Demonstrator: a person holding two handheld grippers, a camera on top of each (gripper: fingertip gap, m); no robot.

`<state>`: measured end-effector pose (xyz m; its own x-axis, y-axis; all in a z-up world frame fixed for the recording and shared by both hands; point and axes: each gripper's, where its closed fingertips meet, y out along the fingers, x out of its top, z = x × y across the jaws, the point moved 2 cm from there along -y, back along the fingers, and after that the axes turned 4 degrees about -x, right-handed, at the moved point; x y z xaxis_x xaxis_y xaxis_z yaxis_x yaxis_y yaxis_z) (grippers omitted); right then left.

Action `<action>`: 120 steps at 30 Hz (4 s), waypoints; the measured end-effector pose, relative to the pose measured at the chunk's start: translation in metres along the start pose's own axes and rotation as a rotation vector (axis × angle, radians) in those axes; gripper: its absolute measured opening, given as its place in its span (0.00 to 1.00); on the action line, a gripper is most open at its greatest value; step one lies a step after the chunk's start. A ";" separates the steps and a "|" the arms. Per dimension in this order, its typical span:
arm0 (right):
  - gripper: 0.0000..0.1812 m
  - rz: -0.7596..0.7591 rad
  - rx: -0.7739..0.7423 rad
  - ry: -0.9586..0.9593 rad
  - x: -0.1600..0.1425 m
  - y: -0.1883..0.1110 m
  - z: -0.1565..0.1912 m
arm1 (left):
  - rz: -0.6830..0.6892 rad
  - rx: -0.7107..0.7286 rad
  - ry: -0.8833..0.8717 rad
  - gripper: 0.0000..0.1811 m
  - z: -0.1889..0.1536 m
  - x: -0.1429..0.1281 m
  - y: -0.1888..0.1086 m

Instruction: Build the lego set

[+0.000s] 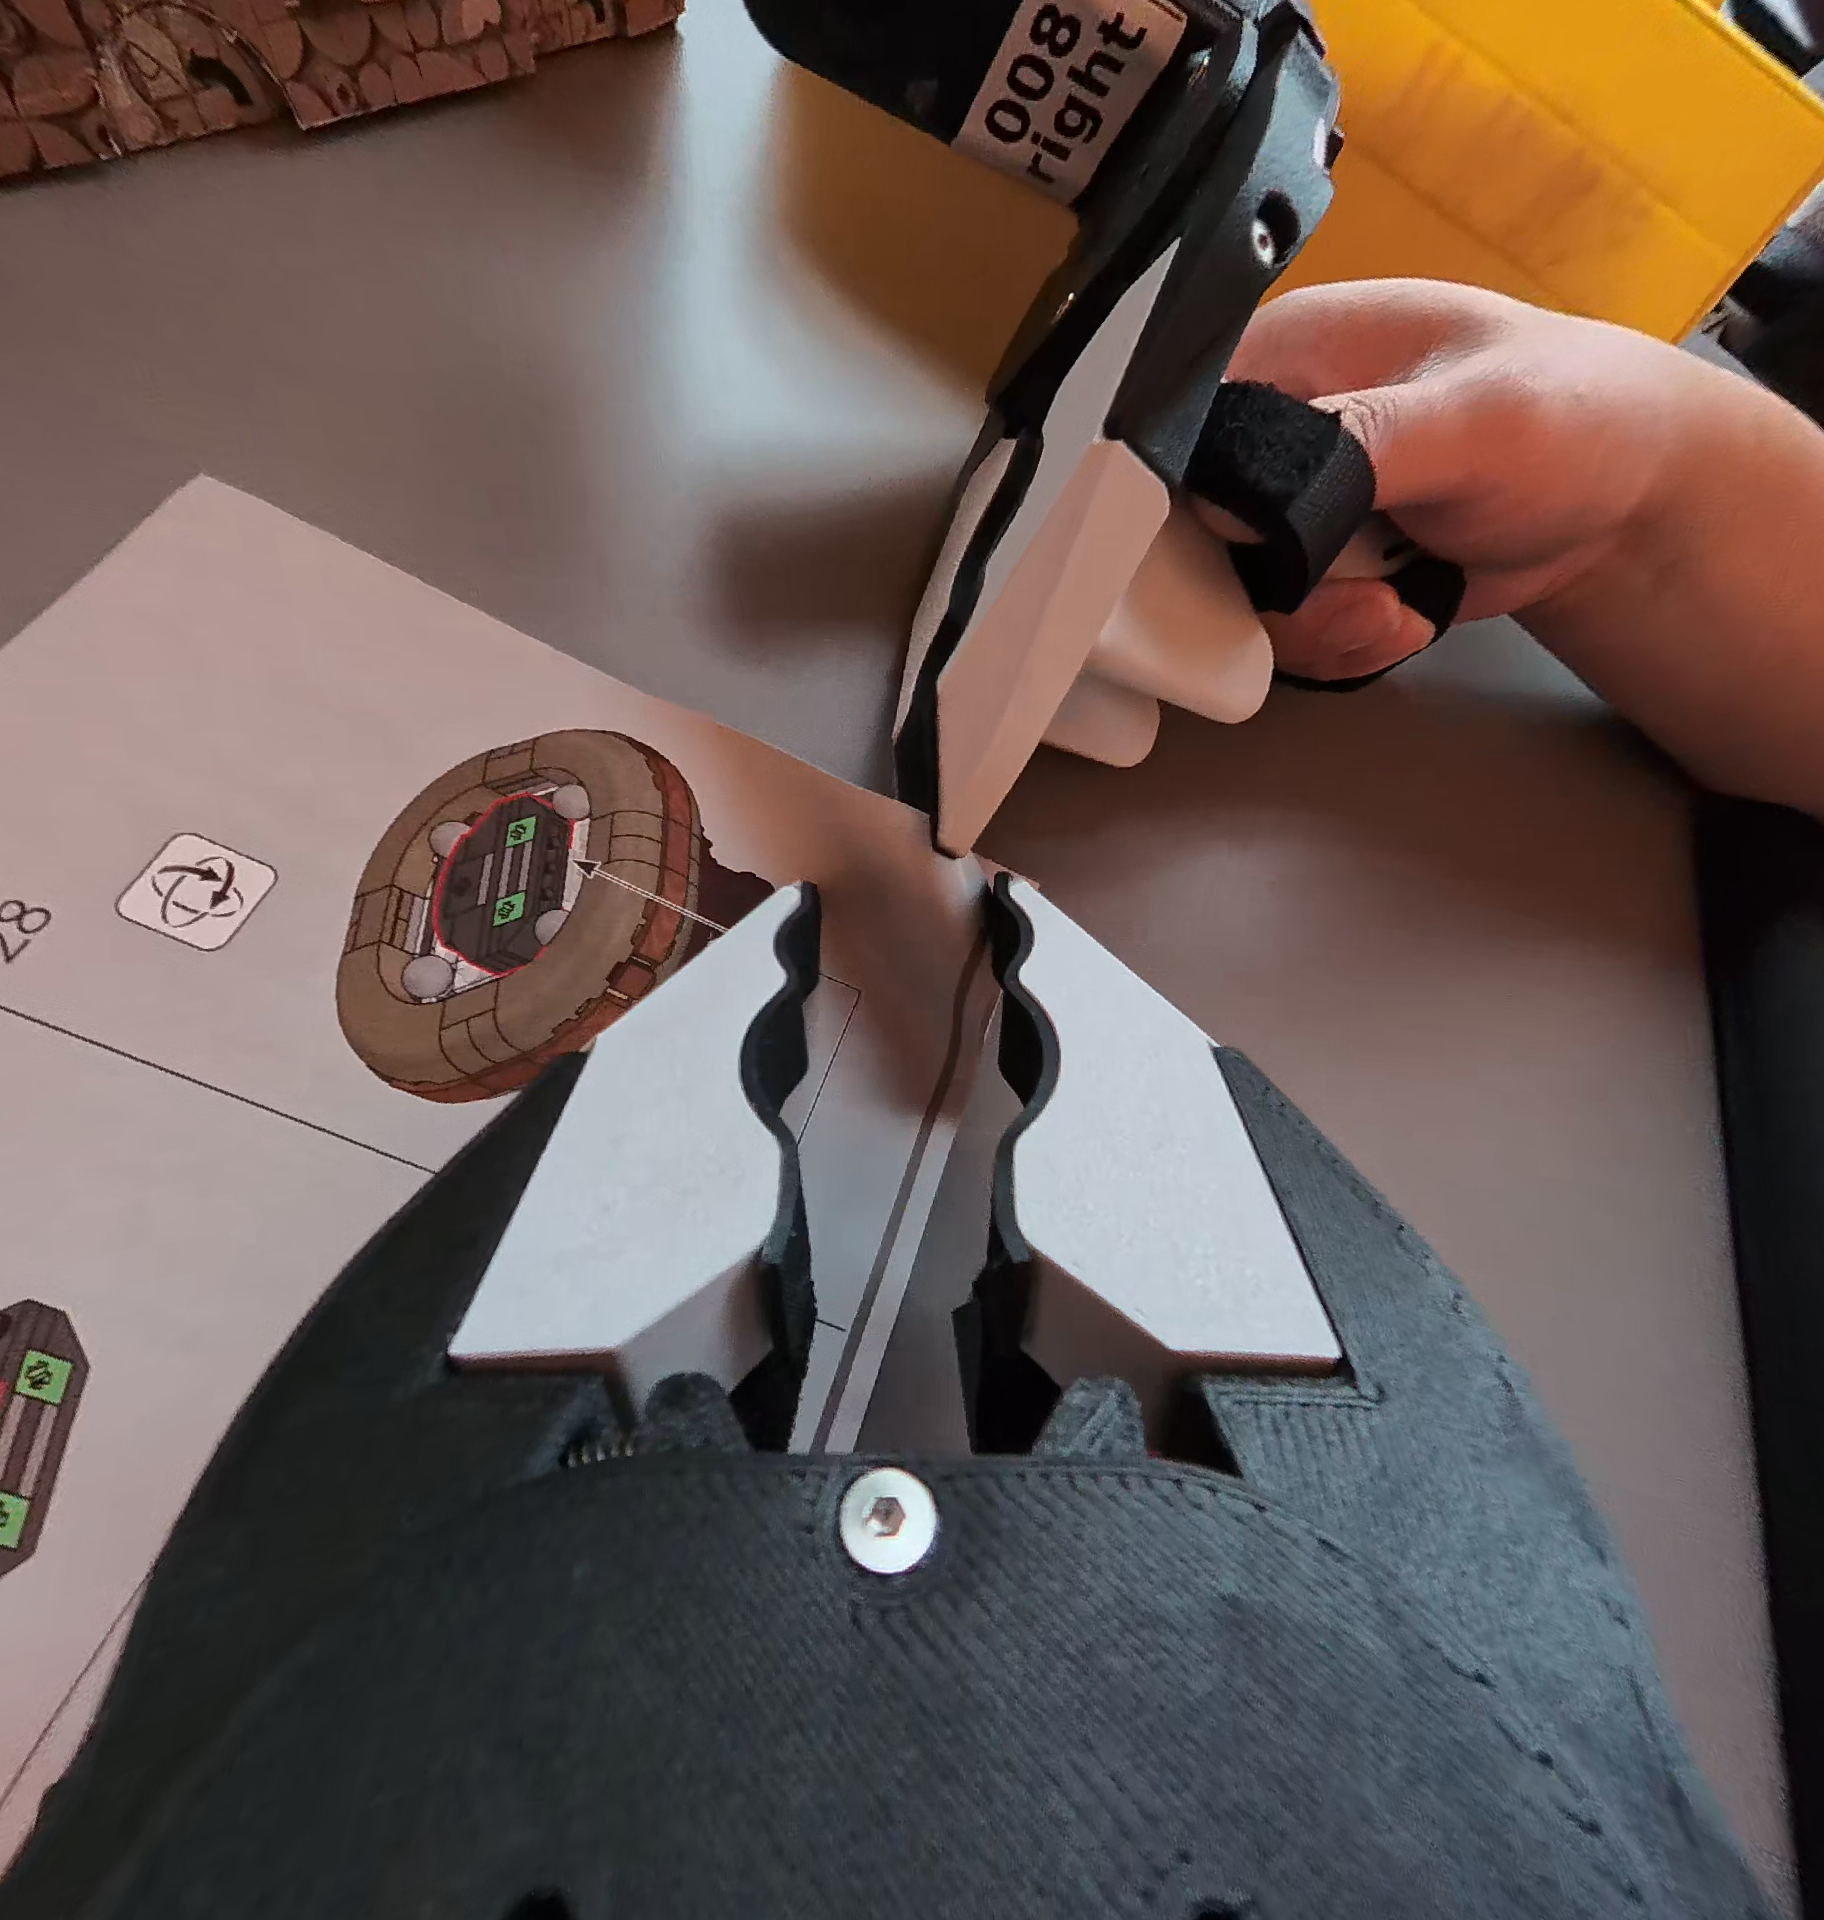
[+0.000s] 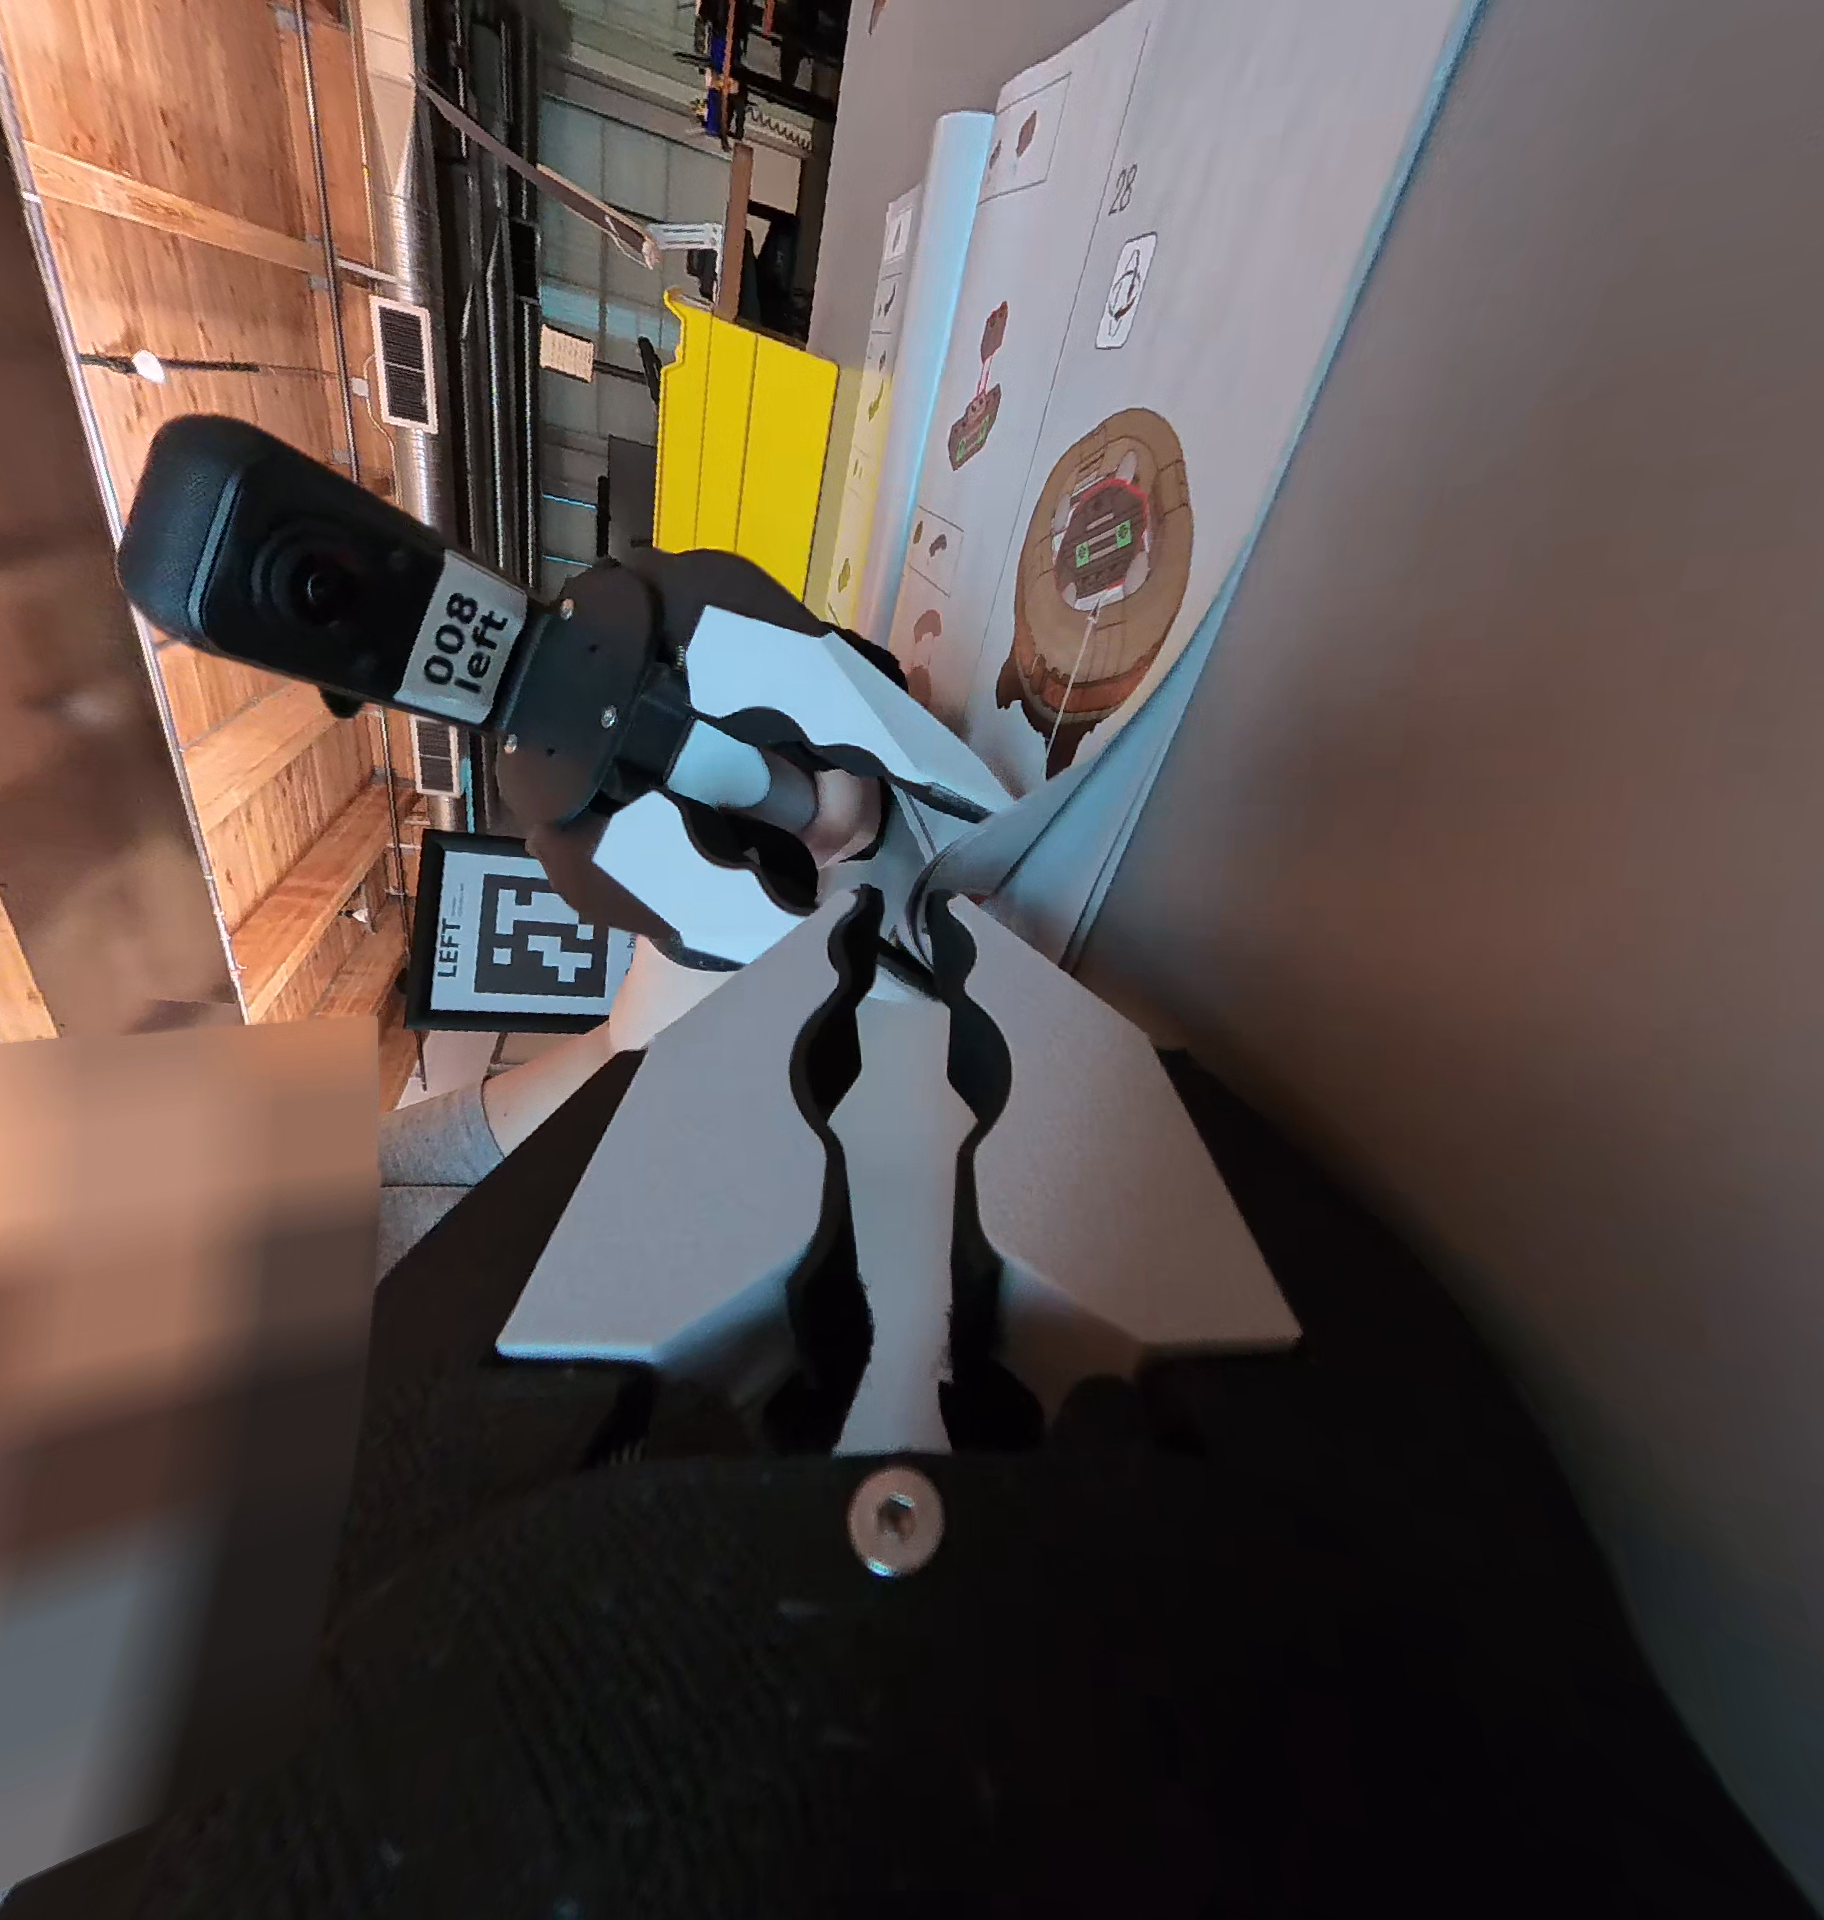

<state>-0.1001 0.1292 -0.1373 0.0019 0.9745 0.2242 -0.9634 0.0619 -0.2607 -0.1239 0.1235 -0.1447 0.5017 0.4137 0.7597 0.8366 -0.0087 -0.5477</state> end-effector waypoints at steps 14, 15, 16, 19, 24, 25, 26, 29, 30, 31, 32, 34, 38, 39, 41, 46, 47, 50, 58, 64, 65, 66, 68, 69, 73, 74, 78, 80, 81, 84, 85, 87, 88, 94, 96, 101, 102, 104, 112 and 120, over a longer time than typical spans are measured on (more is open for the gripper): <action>0.03 0.012 0.026 -0.035 -0.001 0.000 0.002 | -0.071 -0.133 -0.136 0.15 -0.002 0.005 -0.008; 0.02 0.013 0.033 -0.035 -0.001 -0.001 0.003 | -0.073 -0.133 -0.140 0.15 -0.002 0.005 -0.008; 0.02 0.013 0.041 -0.032 -0.001 -0.001 0.004 | -0.076 -0.131 -0.143 0.15 -0.001 0.005 -0.008; 0.01 0.011 0.048 -0.027 -0.001 -0.002 0.004 | -0.082 -0.135 -0.146 0.13 -0.001 0.006 -0.009; 0.00 0.010 0.041 -0.034 -0.001 -0.002 0.003 | -0.090 -0.153 -0.158 0.14 -0.001 0.006 -0.010; 0.00 0.008 0.042 -0.037 0.000 -0.002 0.004 | -0.093 -0.155 -0.160 0.14 -0.001 0.006 -0.011; 0.00 0.008 0.042 -0.037 0.000 -0.002 0.004 | -0.096 -0.158 -0.162 0.14 -0.001 0.007 -0.011; 0.00 0.005 0.050 -0.035 0.000 -0.003 0.004 | -0.110 -0.170 -0.174 0.14 -0.001 0.008 -0.013; 0.00 0.005 0.054 -0.035 0.000 -0.003 0.005 | -0.116 -0.173 -0.181 0.14 -0.001 0.008 -0.014; 0.00 0.005 0.056 -0.035 0.000 -0.003 0.005 | -0.121 -0.175 -0.188 0.13 0.000 0.009 -0.014; 0.00 0.004 0.057 -0.034 0.000 -0.003 0.005 | -0.125 -0.176 -0.194 0.13 0.001 0.009 -0.015; 0.00 0.003 0.058 -0.033 0.000 -0.003 0.005 | -0.133 -0.175 -0.200 0.12 0.002 0.009 -0.016; 0.00 0.006 0.051 -0.036 0.000 -0.003 0.004 | -0.125 -0.164 -0.196 0.11 0.003 0.008 -0.016; 0.00 0.006 0.048 -0.036 0.000 -0.002 0.004 | -0.122 -0.164 -0.193 0.10 0.002 0.008 -0.015; 0.00 0.009 0.044 -0.038 0.000 -0.002 0.003 | -0.116 -0.164 -0.187 0.07 0.001 0.007 -0.015; 0.00 0.009 0.046 -0.038 0.000 -0.002 0.004 | -0.125 -0.167 -0.203 0.05 0.003 0.008 -0.016; 0.00 0.008 0.046 -0.038 0.000 -0.003 0.004 | -0.130 -0.171 -0.207 0.05 0.003 0.008 -0.017; 0.00 0.006 0.042 -0.039 0.000 -0.002 0.003 | -0.138 -0.185 -0.215 0.05 0.003 0.009 -0.018; 0.00 0.006 0.025 -0.051 0.000 -0.002 0.002 | -0.123 -0.179 -0.203 0.05 0.002 0.007 -0.016; 0.00 0.013 0.009 -0.072 -0.001 -0.001 0.001 | -0.122 -0.181 -0.202 0.06 0.001 0.007 -0.016; 0.00 0.013 0.010 -0.073 -0.001 -0.001 0.002 | -0.121 -0.180 -0.203 0.05 0.001 0.007 -0.016; 0.00 0.013 0.012 -0.073 -0.001 -0.001 0.002 | -0.121 -0.180 -0.205 0.05 0.002 0.007 -0.016; 0.00 0.012 0.012 -0.072 -0.001 -0.002 0.002 | -0.125 -0.182 -0.208 0.05 0.002 0.007 -0.016; 0.00 0.013 0.008 -0.074 -0.001 -0.002 0.001 | -0.128 -0.182 -0.210 0.05 0.002 0.007 -0.017; 0.00 0.014 -0.006 -0.091 -0.001 -0.002 0.001 | -0.133 -0.187 -0.216 0.04 0.002 0.008 -0.017; 0.00 0.015 -0.011 -0.094 -0.001 -0.002 0.000 | -0.131 -0.186 -0.215 0.04 0.002 0.007 -0.017; 0.00 0.021 -0.019 -0.093 -0.002 -0.003 -0.001 | -0.132 -0.164 -0.227 0.04 0.005 0.007 -0.020; 0.00 0.023 -0.033 -0.097 -0.002 -0.004 -0.002 | -0.150 -0.161 -0.242 0.03 0.007 0.008 -0.026; 0.00 0.026 -0.043 -0.100 -0.003 -0.004 -0.003 | -0.162 -0.165 -0.248 0.03 0.007 0.010 -0.031; 0.00 0.044 -0.080 -0.110 -0.005 -0.007 -0.007 | -0.213 -0.162 -0.249 0.03 0.009 0.017 -0.045; 0.00 0.051 -0.095 -0.113 -0.006 -0.009 -0.008 | -0.233 -0.166 -0.252 0.03 0.009 0.020 -0.050; 0.02 0.063 -0.119 -0.111 -0.006 -0.012 -0.009 | -0.264 -0.173 -0.263 0.02 0.009 0.024 -0.058; 0.06 0.065 -0.121 -0.112 -0.006 -0.015 -0.009 | -0.275 -0.173 -0.265 0.02 0.009 0.025 -0.061; 0.19 -0.034 -0.203 -0.259 0.008 -0.037 0.005 | -0.344 -0.150 -0.261 0.02 0.007 0.034 -0.087; 0.19 -0.140 -0.224 -0.390 0.019 -0.043 0.019 | -0.374 -0.131 -0.253 0.02 0.006 0.038 -0.099; 0.29 -0.285 -0.080 -0.665 0.015 -0.021 0.066 | -0.439 -0.111 -0.240 0.03 0.000 0.044 -0.118; 0.35 -0.255 -0.054 -0.656 0.009 -0.007 0.066 | -0.432 -0.110 -0.237 0.02 -0.003 0.043 -0.117; 0.44 -0.163 -0.017 -0.578 -0.006 0.019 0.064 | -0.409 -0.091 -0.228 0.03 -0.007 0.040 -0.113; 0.57 -0.107 -0.078 -0.506 -0.018 0.054 0.055 | -0.395 -0.069 -0.225 0.14 -0.021 0.043 -0.107; 0.37 -0.166 0.009 -0.146 0.007 0.025 0.026 | -0.480 0.031 -0.234 0.14 -0.049 0.018 -0.164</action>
<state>-0.1313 0.1315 -0.1179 0.1224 0.9098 0.3967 -0.9556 0.2160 -0.2006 -0.2418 0.0875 -0.0241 -0.0012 0.5570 0.8305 0.9513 0.2566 -0.1707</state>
